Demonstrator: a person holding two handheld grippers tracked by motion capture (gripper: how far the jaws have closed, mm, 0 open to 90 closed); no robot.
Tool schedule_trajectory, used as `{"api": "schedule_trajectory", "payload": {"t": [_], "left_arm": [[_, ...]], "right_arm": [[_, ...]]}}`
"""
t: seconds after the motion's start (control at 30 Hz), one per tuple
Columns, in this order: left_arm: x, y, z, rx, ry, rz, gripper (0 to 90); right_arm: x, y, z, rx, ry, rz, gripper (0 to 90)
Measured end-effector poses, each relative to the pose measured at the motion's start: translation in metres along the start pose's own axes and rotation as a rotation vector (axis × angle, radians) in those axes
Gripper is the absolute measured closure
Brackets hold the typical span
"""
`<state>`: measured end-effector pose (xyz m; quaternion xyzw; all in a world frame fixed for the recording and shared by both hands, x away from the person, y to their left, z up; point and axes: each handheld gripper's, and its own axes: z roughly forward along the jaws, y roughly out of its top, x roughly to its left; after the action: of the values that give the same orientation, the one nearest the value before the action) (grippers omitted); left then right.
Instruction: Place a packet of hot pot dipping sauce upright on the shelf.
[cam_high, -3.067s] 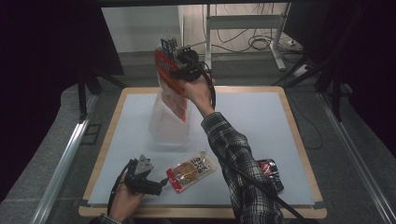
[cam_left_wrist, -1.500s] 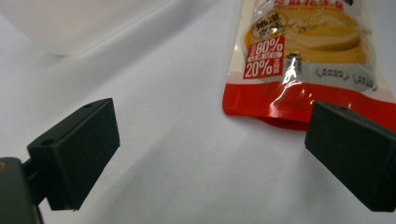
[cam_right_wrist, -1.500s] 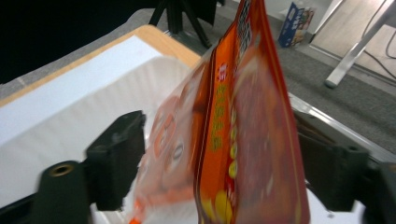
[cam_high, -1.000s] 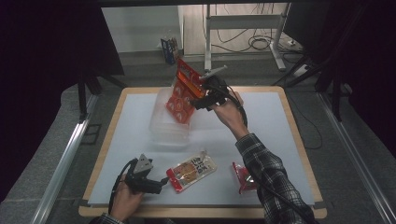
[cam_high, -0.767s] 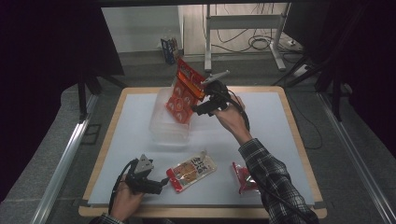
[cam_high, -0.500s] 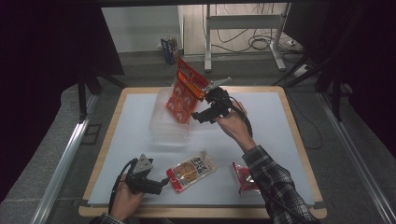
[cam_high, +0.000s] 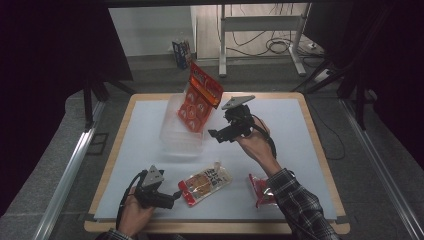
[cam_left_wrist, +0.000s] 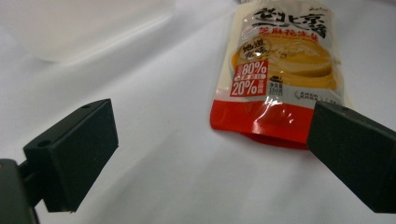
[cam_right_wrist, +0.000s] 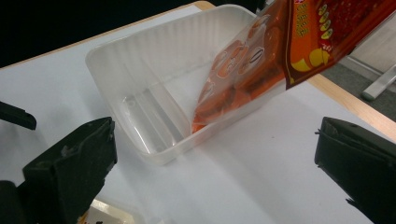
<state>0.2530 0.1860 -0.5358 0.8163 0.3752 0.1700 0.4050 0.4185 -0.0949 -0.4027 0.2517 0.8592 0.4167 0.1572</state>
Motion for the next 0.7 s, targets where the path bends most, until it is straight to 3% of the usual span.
{"api": "schedule_trajectory", "payload": {"t": [0.33, 0.5, 0.57, 0.7], "left_arm": [[0.000, 0.000, 0.000, -0.020, -0.013, 0.007, 1.2], [-0.001, 0.001, 0.000, -0.022, -0.009, 0.005, 0.7], [-0.002, 0.001, 0.000, -0.018, -0.004, 0.014, 0.7], [-0.003, 0.001, 0.001, -0.015, 0.000, 0.019, 0.7]], "right_arm": [[0.008, -0.029, -0.010, 0.009, 0.023, -0.004, 0.0], [0.011, -0.053, -0.014, -0.005, 0.042, 0.024, 0.0], [0.011, -0.057, -0.015, 0.018, 0.039, 0.019, 0.0], [0.012, -0.066, -0.019, 0.006, 0.047, 0.040, 0.0]]}}
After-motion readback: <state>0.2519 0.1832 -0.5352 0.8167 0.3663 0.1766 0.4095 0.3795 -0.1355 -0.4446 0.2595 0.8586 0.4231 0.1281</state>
